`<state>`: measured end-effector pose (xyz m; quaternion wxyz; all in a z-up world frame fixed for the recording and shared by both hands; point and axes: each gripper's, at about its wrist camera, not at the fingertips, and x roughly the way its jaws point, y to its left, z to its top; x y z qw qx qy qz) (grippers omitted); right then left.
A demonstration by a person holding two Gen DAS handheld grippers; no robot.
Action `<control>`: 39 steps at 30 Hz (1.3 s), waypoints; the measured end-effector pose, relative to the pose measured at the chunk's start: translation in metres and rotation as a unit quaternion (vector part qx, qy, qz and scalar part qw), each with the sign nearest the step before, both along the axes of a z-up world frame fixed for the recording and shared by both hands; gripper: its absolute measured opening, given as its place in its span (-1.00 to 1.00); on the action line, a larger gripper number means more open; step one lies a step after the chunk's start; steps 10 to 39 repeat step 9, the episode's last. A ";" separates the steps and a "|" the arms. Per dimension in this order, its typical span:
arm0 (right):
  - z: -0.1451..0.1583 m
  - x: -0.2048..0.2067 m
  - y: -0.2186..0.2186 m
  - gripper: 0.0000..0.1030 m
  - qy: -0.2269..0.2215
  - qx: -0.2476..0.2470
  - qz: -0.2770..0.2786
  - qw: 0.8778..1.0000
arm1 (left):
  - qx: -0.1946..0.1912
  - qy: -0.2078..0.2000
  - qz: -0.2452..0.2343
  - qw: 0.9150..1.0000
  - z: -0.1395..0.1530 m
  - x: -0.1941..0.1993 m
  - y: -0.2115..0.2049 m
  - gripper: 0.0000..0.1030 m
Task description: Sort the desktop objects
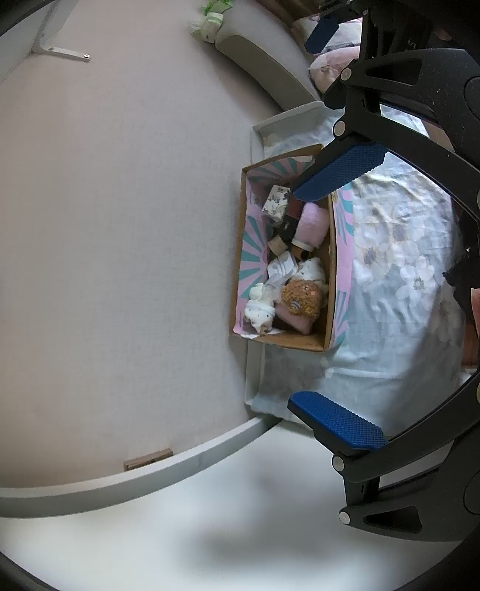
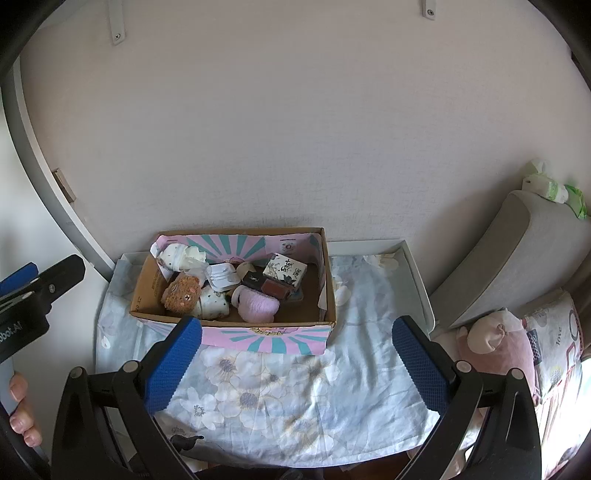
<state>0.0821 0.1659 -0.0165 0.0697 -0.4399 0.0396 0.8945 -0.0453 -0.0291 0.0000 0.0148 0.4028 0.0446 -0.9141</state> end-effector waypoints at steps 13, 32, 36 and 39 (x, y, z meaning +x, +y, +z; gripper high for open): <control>0.000 0.001 -0.005 0.99 0.002 -0.001 0.003 1.000 | -0.009 -0.006 0.002 1.000 -0.001 -0.001 0.001 0.99; 0.000 0.001 -0.005 0.99 0.002 -0.001 0.003 1.000 | -0.009 -0.006 0.002 1.000 -0.001 -0.001 0.001 0.99; 0.000 0.001 -0.005 0.99 0.002 -0.001 0.003 1.000 | -0.009 -0.006 0.002 1.000 -0.001 -0.001 0.001 0.99; 0.000 0.001 -0.005 0.99 0.002 -0.001 0.003 1.000 | -0.009 -0.006 0.002 1.000 -0.001 -0.001 0.001 0.99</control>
